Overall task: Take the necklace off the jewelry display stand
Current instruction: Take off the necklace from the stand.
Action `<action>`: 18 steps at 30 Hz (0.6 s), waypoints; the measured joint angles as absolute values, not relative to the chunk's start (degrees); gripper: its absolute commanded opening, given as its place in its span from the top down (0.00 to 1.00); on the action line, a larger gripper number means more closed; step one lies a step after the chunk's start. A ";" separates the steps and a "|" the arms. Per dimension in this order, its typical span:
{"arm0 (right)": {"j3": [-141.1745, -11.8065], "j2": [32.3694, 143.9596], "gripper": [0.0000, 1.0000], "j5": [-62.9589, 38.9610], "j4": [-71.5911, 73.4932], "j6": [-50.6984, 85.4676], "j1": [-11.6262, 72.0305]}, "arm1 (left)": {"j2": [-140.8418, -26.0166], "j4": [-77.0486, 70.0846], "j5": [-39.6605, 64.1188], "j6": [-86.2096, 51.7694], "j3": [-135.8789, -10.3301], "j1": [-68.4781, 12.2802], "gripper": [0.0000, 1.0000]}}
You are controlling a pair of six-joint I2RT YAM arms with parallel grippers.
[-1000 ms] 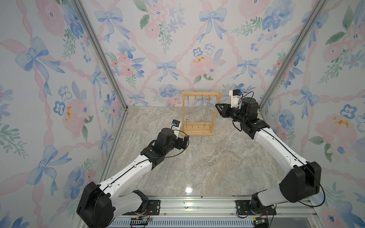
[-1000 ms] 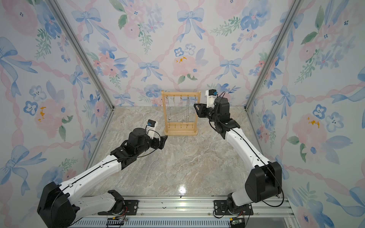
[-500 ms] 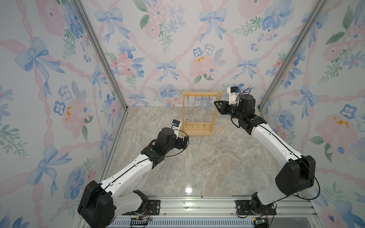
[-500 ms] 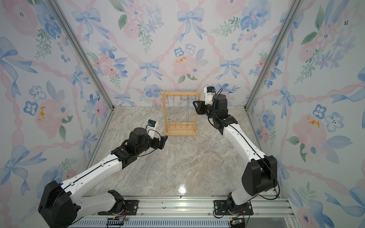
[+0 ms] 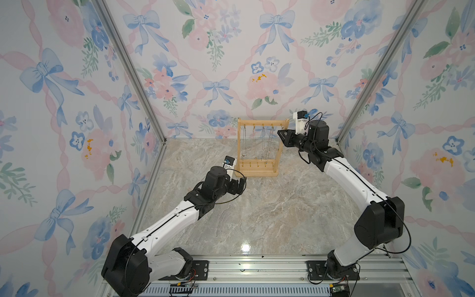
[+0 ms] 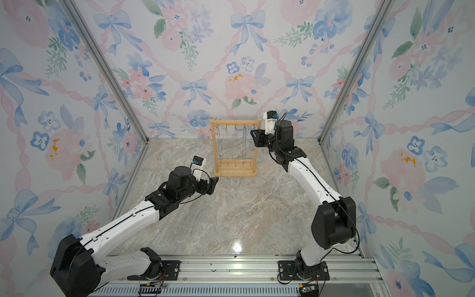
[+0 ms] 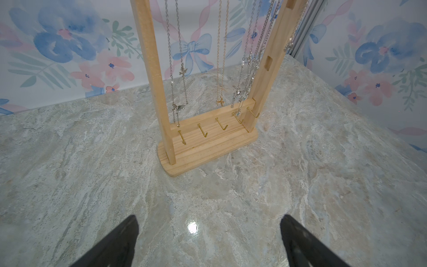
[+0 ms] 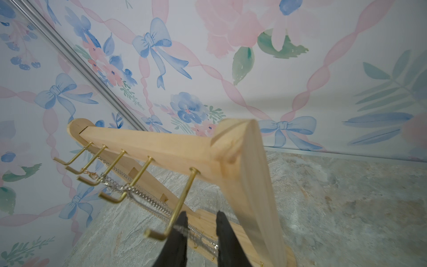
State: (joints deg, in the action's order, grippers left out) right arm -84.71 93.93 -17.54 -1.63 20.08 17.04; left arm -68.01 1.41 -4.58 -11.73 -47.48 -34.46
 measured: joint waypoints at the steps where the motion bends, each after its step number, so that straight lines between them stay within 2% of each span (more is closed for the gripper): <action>1: -84.75 93.93 0.79 -17.56 -1.63 20.08 17.04 | -68.05 1.41 -4.58 -11.81 -47.48 -34.46 0.02; 4: -85.03 93.93 0.84 -17.56 -1.80 19.99 17.08 | -68.16 1.41 -4.56 -11.84 -47.48 -34.46 0.02; 18: -85.14 93.93 0.96 -17.63 -2.39 19.92 17.08 | -68.20 1.41 -4.40 -11.86 -47.48 -34.46 0.02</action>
State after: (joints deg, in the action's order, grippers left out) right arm -85.14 93.93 -17.63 -2.39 19.92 17.08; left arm -68.20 1.41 -4.40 -11.86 -47.48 -34.46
